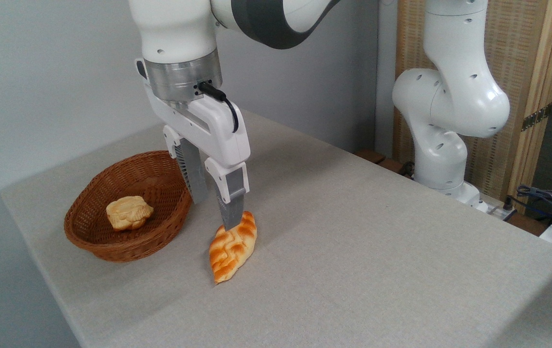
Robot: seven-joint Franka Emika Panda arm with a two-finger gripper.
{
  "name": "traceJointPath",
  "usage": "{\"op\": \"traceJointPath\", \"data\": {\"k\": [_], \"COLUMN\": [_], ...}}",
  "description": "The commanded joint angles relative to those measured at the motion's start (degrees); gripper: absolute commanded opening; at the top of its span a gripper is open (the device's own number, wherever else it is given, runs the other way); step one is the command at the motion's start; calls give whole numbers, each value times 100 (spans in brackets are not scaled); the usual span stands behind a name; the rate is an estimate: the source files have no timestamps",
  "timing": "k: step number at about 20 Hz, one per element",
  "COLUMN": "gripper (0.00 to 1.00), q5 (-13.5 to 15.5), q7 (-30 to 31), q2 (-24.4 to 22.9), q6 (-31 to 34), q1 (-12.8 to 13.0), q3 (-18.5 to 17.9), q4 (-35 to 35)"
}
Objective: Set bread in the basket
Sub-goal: 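Lower the open gripper around the braided golden bread pastry, then close the gripper on the braided pastry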
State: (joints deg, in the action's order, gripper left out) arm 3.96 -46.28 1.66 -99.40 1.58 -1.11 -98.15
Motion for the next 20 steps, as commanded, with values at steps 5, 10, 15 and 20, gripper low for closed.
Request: {"op": "traceJointPath", "data": {"k": [5, 10, 15, 20], "gripper": [100, 100, 100, 100], "q5": [52, 61, 306, 377], "q7": [836, 2376, 2941, 2950], "q2": [-60, -69, -332, -368], "q6": [115, -526, -1124, -1555], "q1": [140, 316, 387, 518], "q3": [31, 208, 208, 208], "q4": [-564, -994, -1653, -2076]}}
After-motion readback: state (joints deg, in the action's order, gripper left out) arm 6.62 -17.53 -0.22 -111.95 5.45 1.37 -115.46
